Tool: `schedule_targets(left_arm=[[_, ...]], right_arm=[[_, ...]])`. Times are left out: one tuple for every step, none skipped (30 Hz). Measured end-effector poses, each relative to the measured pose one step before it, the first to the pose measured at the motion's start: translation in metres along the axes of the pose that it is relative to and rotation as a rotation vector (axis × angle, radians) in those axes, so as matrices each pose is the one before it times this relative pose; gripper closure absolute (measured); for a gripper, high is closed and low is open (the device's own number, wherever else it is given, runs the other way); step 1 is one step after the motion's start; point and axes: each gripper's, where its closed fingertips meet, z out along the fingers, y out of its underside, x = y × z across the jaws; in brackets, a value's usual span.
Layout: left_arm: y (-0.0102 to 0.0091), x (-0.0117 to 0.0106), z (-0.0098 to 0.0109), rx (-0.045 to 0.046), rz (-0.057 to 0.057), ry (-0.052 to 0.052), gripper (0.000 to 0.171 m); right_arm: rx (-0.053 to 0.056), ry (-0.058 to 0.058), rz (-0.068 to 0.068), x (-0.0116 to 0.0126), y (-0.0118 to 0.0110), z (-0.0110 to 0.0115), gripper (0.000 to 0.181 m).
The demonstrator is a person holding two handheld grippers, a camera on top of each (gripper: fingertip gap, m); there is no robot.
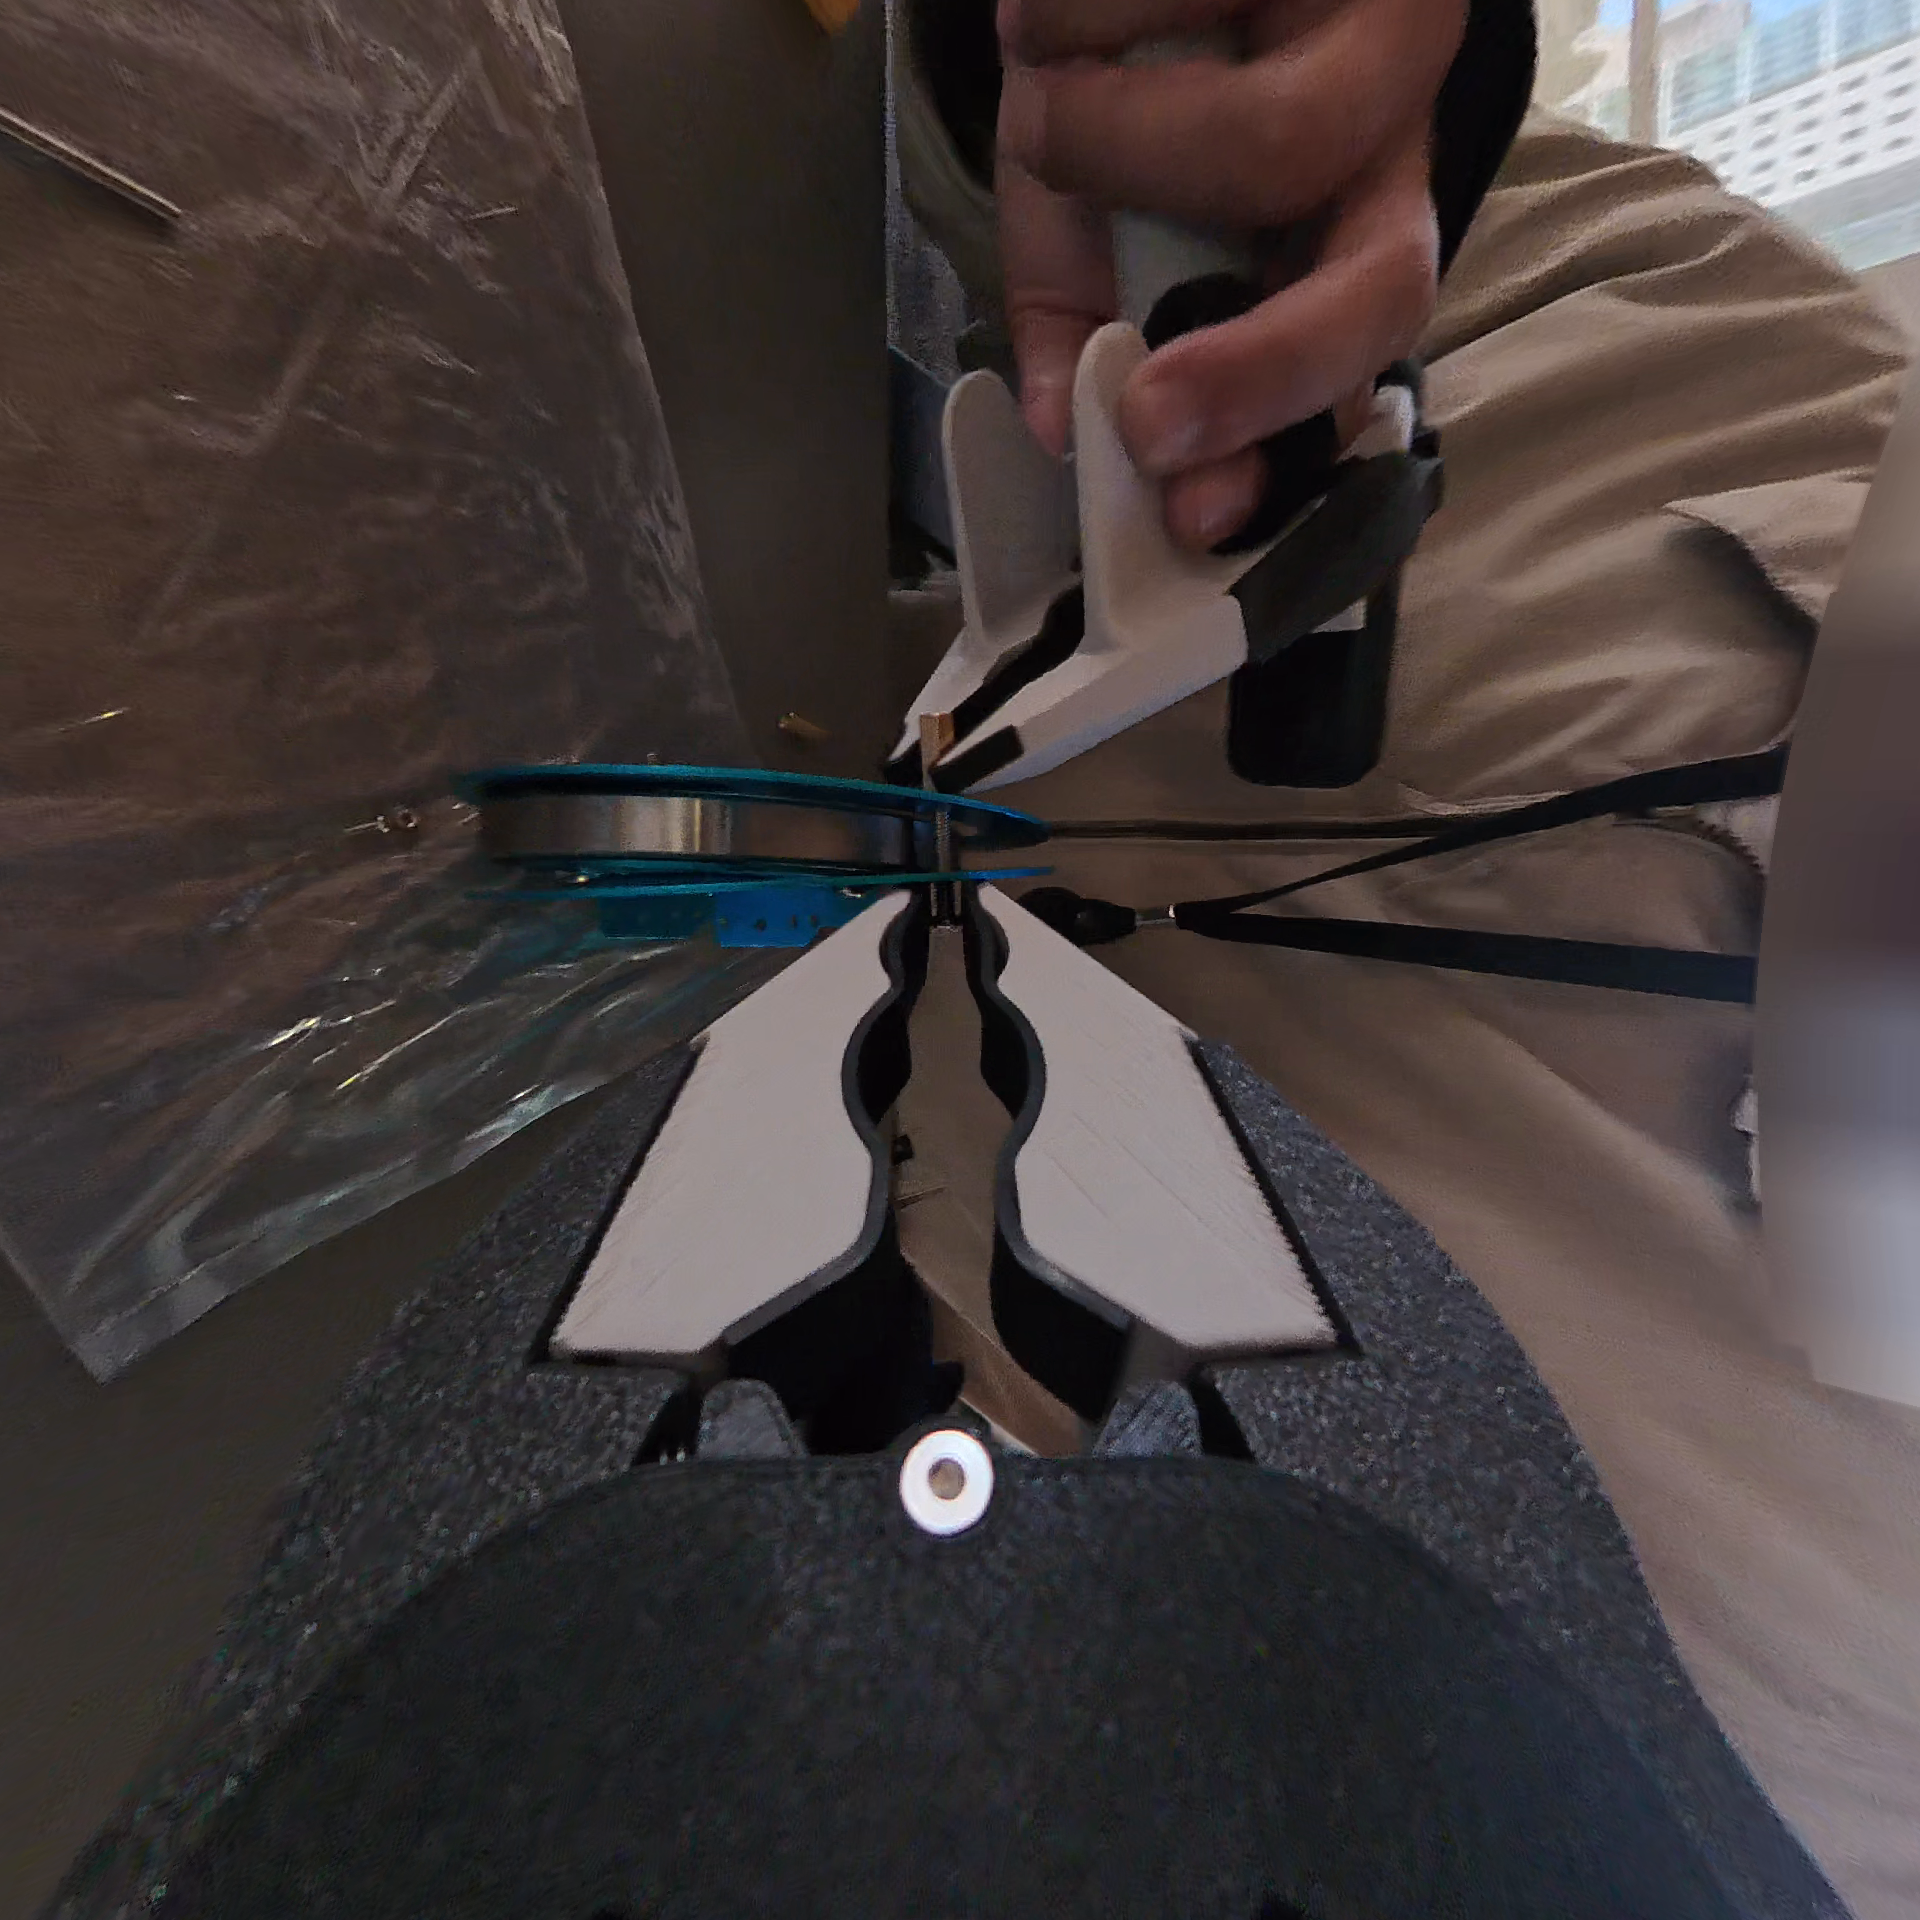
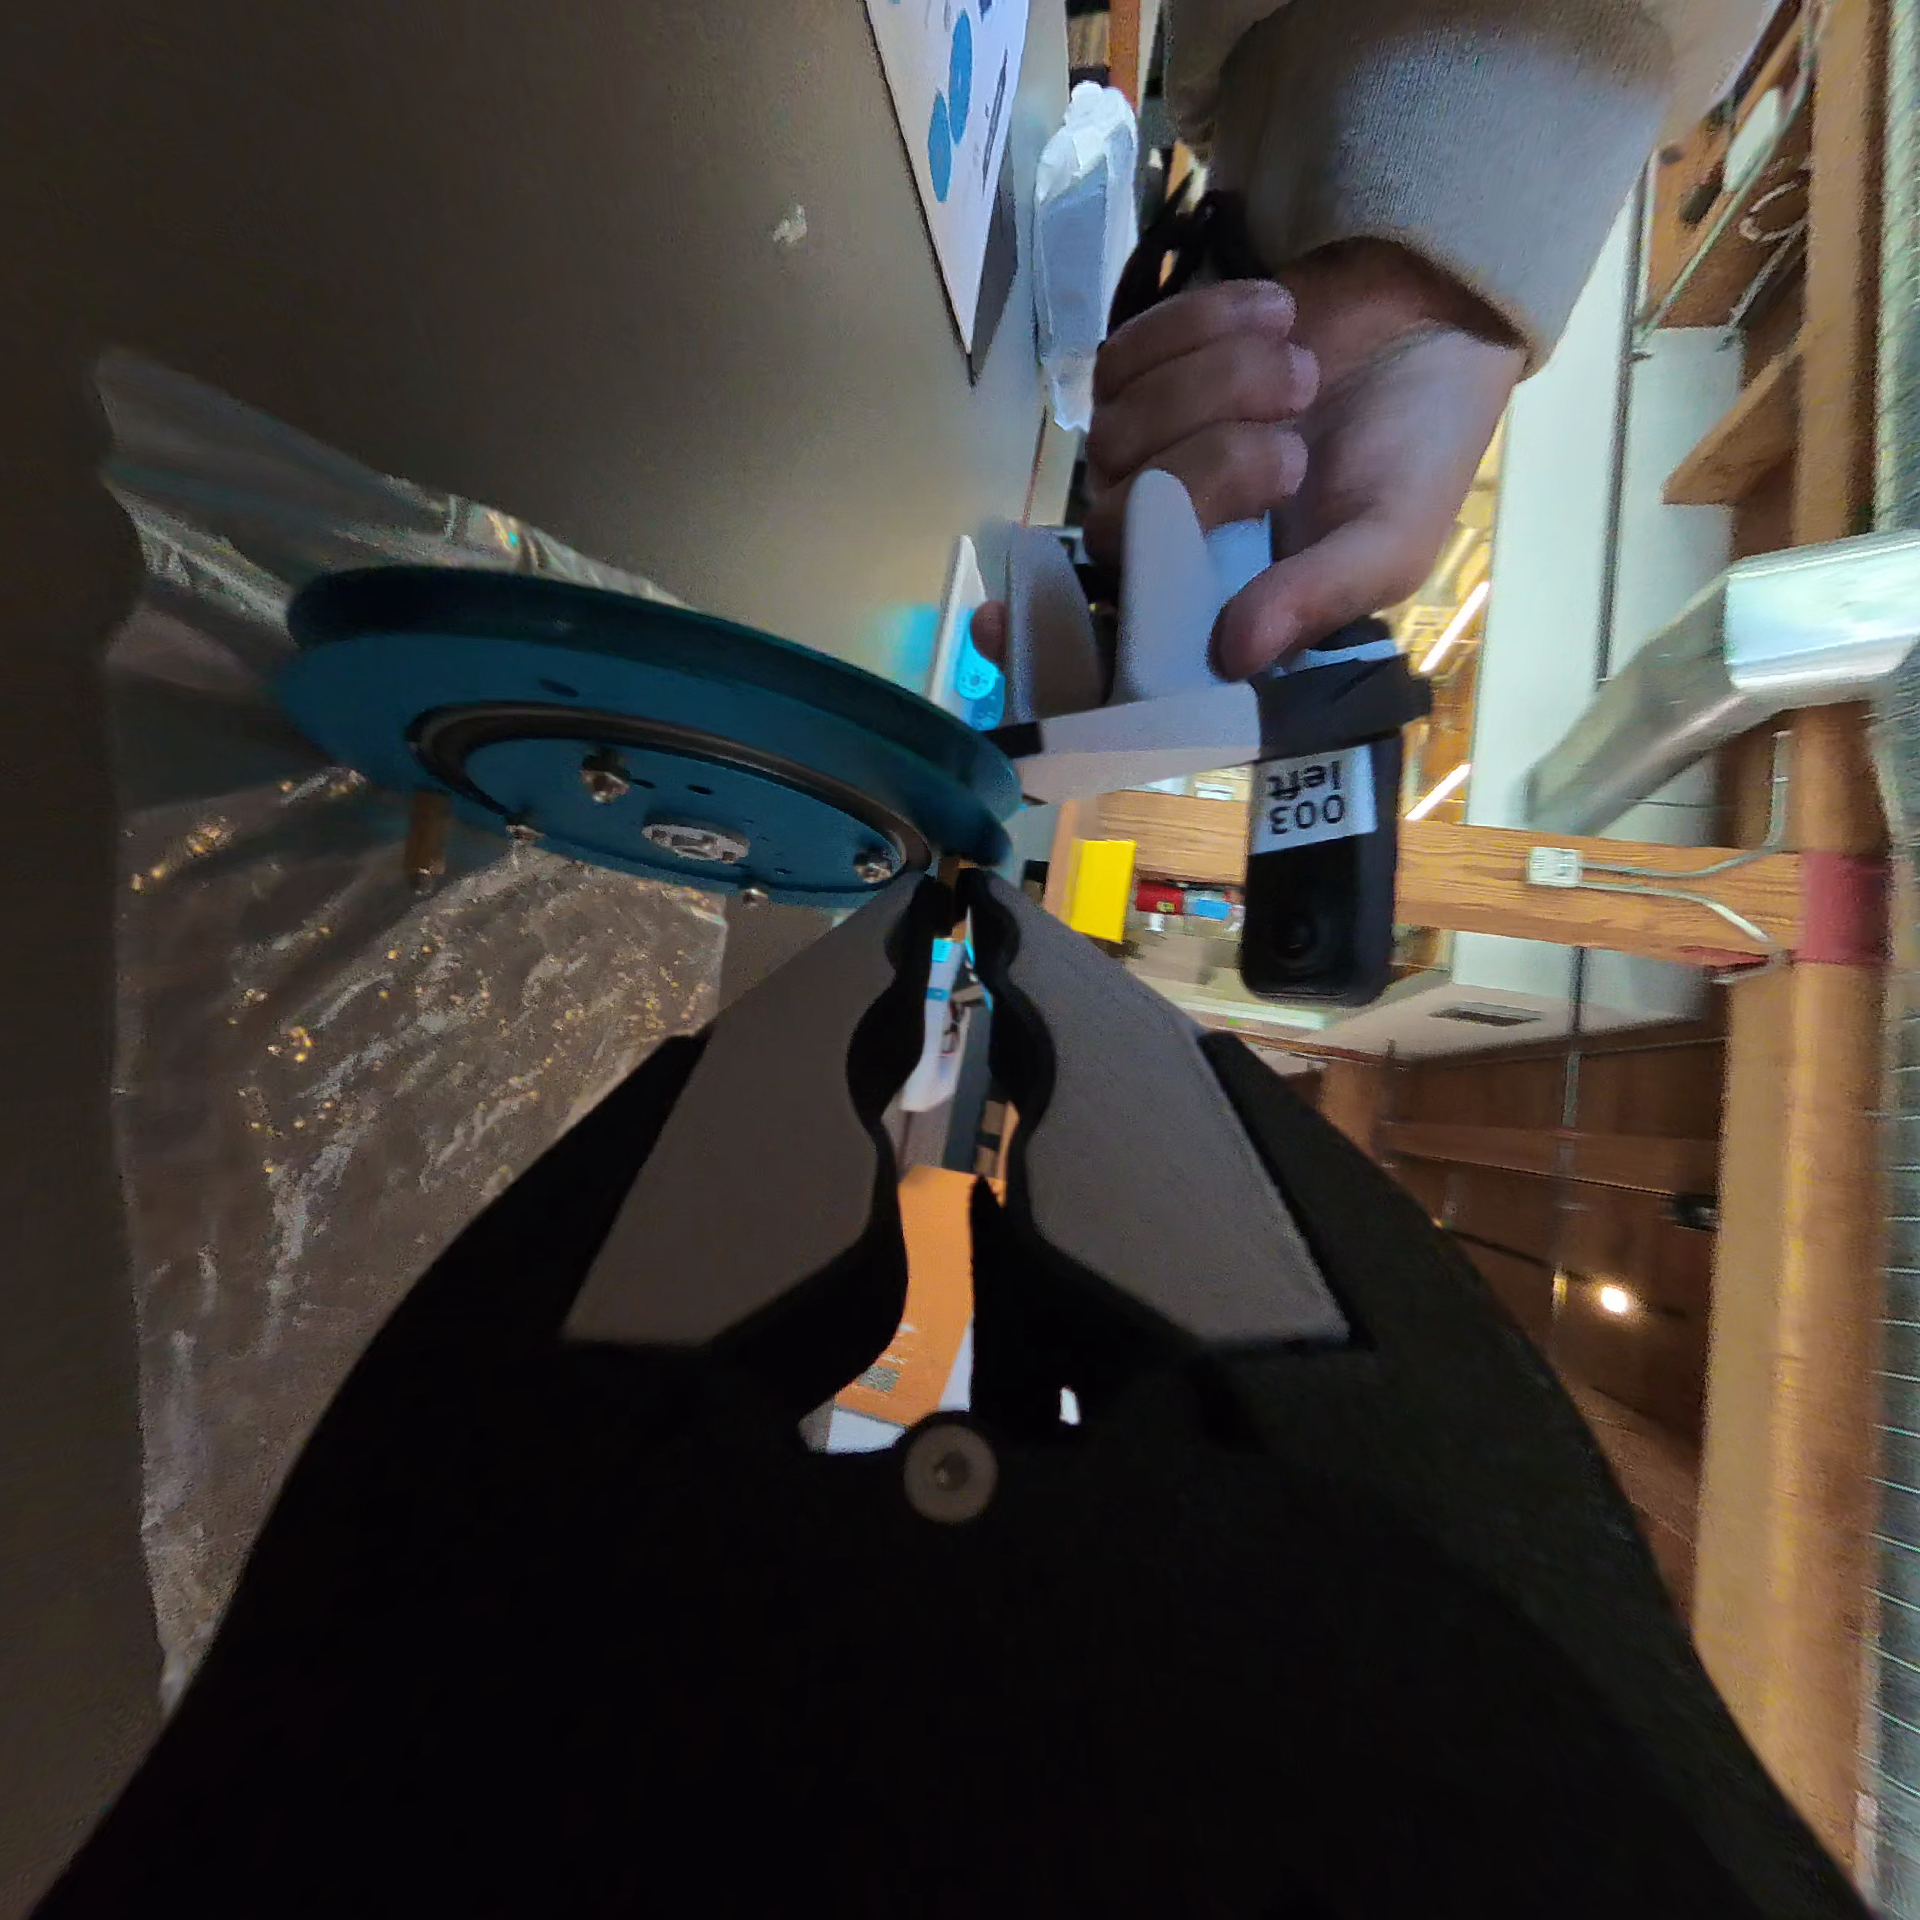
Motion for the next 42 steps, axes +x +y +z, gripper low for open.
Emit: schedule_targets(left_arm=[[-0.00069, 0.00006, 0.00049, -0.00011, 0.0148, 0.0052, 0.168], [-0.0011, -0.00036, 0.00063, 0.00082, 0.0371, -0.0205, 0.168], [-0.00079, -0.00025, 0.00096, -0.00675, 0.04, -0.0382, 0.169], [-0.00089, -0.00078, 0.00068, -0.01016, 0.0565, -0.06, 0.169], [-0.00121, -0.00194, 0.00024, -0.00991, 0.0727, -0.0859, 0.168], [-0.00033, -0.0015, 0.00042, -0.01811, 0.0684, -0.0917, 0.169], [-0.00026, -0.00161, 0.00039, -0.01756, 0.062, -0.0968, 0.169], [-0.00041, -0.00128, 0.00068, -0.01289, 0.0635, -0.0969, 0.169], [0.00015, 0.00002, 0.00079, -0.01331, 0.0602, -0.0858, 0.169], [0.00053, 0.00137, 0.00085, -0.01316, 0.0515, -0.0724, 0.169], [-0.00034, 0.00069, 0.00067, -0.00345, 0.0323, -0.0677, 0.169], [-0.00015, 0.00052, 0.00045, -0.00156, 0.037, -0.0626, 0.169], [0.00011, 0.00036, 0.00036, -0.00333, 0.0365, -0.0614, 0.169], [0.00019, -0.00038, 0.00019, -0.00664, 0.0405, -0.0687, 0.169], [0.00026, -0.00174, 0.0004, -0.01177, 0.0509, -0.0823, 0.169], [0.00039, -0.00195, 0.00053, -0.01826, 0.0602, -0.0854, 0.169], [0.00044, -0.0025, 0.00064, -0.02582, 0.0698, -0.093, 0.17], [0.00071, -0.00347, 0.00111, -0.03059, 0.0789, -0.1063, 0.17], [-0.00002, -0.00243, 0.00131, -0.02681, 0.075, -0.0976, 0.17], [-0.00115, -0.00173, 0.00086, -0.01763, 0.0612, -0.09, 0.17], [-0.00014, -0.00174, 0.00115, -0.01922, 0.0579, -0.0884, 0.17], [0.0002, -0.00171, 0.00088, -0.01794, 0.0636, -0.0879, 0.17], [-0.00055, -0.00114, 0.00045, -0.00807, 0.0572, -0.0803, 0.17], [-0.00029, -0.0009, 0.00017, -0.00508, 0.0363, -0.0625, 0.17], [0.00039, -0.00037, 0.00011, -0.00648, 0.0159, -0.0351, 0.17], [0.00016, -0.00014, -0.00019, -0.00003, -0.0048, -0.0055, 0.17], [0.0002, 0.00014, -0.0003, 0.00301, -0.0267, 0.0157, 0.169], [0.00056, 0.00041, -0.00028, 0.00676, -0.0352, 0.0266, 0.169], [0.00087, 0.00028, -0.00006, 0.01154, -0.0412, 0.036, 0.169], [0.00092, 0.00027, 0.00002, 0.01389, -0.0502, 0.0467, 0.168], [0.00035, 0.00041, 0.00024, 0.01876, -0.0593, 0.0597, 0.168], [0.00034, 0.00038, 0.00024, 0.01835, -0.0734, 0.0728, 0.168], [0.0011, -0.00016, 0.00049, 0.0144, -0.0781, 0.0784, 0.168], [0.00162, -0.00067, 0.00076, 0.0123, -0.0778, 0.0792, 0.169], [0.0016, -0.00053, 0.00042, 0.01188, -0.0752, 0.0806, 0.169], [0.00173, 0.0, -0.00022, 0.00655, -0.0693, 0.0854, 0.168], [0.00125, 0.00002, -0.00093, 0.00526, -0.0629, 0.085, 0.168], [0.00061, 0.00009, -0.00091, 0.0079, -0.064, 0.0844, 0.168], [0.00112, 0.00053, -0.00037, 0.00132, -0.0663, 0.087, 0.168], [-0.00036, 0.00126, -0.00069, 0.00784, -0.069, 0.0891, 0.168], [-0.00056, 0.00348, -0.00027, 0.00452, -0.0692, 0.0987, 0.168], [0.00009, 0.00536, -0.00034, -0.00136, -0.0572, 0.1067, 0.168]], right_arm=[[-0.0052, 0.0128, -0.015, -0.00024, 0.00055, -0.00071, 0.177], [-0.0046, 0.001, 0.0029, -0.00038, 0.00087, -0.00074, 0.177], [-0.0033, -0.0115, 0.0171, -0.00025, 0.00112, -0.00105, 0.177], [0.0038, -0.0277, 0.0379, -0.00055, 0.00049, -0.00109, 0.177], [-0.001, -0.0491, 0.0671, -0.00056, 0.0016, -0.00065, 0.177], [0.0065, -0.0645, 0.0889, -0.00062, 0.00145, -0.00022, 0.177], [0.0143, -0.0717, 0.1059, -0.00058, 0.00048, -0.00023, 0.177], [0.0073, -0.0754, 0.1118, -0.00056, 0.00121, 0.00028, 0.177], [0.0062, -0.0759, 0.1064, -0.00057, 0.00113, 0.00013, 0.177], [0.015, -0.0835, 0.103, -0.00197, -0.00091, -0.00098, 0.177], [0.012, -0.0847, 0.1053, -0.00227, -0.00088, -0.00099, 0.177], [0.0065, -0.079, 0.0967, -0.00176, 0.00012, -0.00067, 0.177], [0.0097, -0.0751, 0.0851, -0.00203, -0.00033, -0.0006, 0.177], [0.0079, -0.0661, 0.0801, -0.00148, -0.00018, -0.0002, 0.177], [0.0, -0.0621, 0.0833, -0.00084, 0.00026, 0.00004, 0.178], [-0.0071, -0.0622, 0.088, -0.00004, 0.00047, -0.00007, 0.178], [-0.0114, -0.0621, 0.0809, -0.00028, 0.00048, -0.00019, 0.178], [-0.0145, -0.0498, 0.0772, 0.00122, 0.00038, -0.00004, 0.178], [-0.0203, -0.0566, 0.0982, 0.00122, 0.00078, -0.00028, 0.178], [-0.0252, -0.0753, 0.117, -0.00029, 0.00098, -0.00101, 0.178], [-0.0164, -0.0735, 0.107, 0.00054, 0.00086, -0.00083, 0.178], [-0.0038, -0.0776, 0.1021, 0.00052, -0.00002, -0.00062, 0.178], [0.0008, -0.0885, 0.1062, -0.00009, 0.00009, -0.00046, 0.178], [0.0012, -0.0905, 0.0896, -0.00046, 0.00044, -0.00052, 0.179], [0.0071, -0.0795, 0.0699, -0.00037, -0.00031, -0.00025, 0.179], [0.0097, -0.0595, 0.0475, -0.00057, -0.00043, 0.00006, 0.179], [0.0047, -0.0309, 0.0131, -0.00048, -0.00009, 0.0001, 0.178], [0.0072, 0.0051, -0.0386, -0.00031, -0.00051, 0.0003, 0.178], [0.008, 0.0354, -0.0744, -0.0003, -0.00062, 0.00035, 0.177], [0.0151, 0.0638, -0.1167, -0.00094, -0.00182, 0.00001, 0.176], [0.0064, 0.0978, -0.1652, 0.0001, -0.00067, -0.00015, 0.176], [-0.0007, 0.1167, -0.181, 0.0006, 0.00001, -0.00038, 0.176], [0.0002, 0.1302, -0.1778, 0.00154, -0.00023, -0.00126, 0.174], [-0.0103, 0.154, -0.1622, 0.00475, 0.00105, -0.00151, 0.164], [-0.0093, 0.1668, -0.1482, 0.00633, 0.00048, -0.00198, 0.152], [0.0035, 0.15, -0.1382, 0.00368, -0.00175, -0.00245, 0.147], [0.0049, 0.1322, -0.129, 0.00167, -0.00162, -0.00311, 0.146], [0.0009, 0.1165, -0.1205, 0.00026, -0.00213, -0.00269, 0.143], [-0.0176, 0.0973, -0.1126, -0.00052, -0.00209, -0.00164, 0.148], [-0.0255, 0.072, -0.1048, -0.00228, -0.00166, -0.0003, 0.15], [-0.0334, 0.0602, -0.0942, -0.00279, -0.00028, 0.00171, 0.149], [-0.0441, 0.0609, -0.0833, -0.0014, 0.00192, 0.00358, 0.145]])
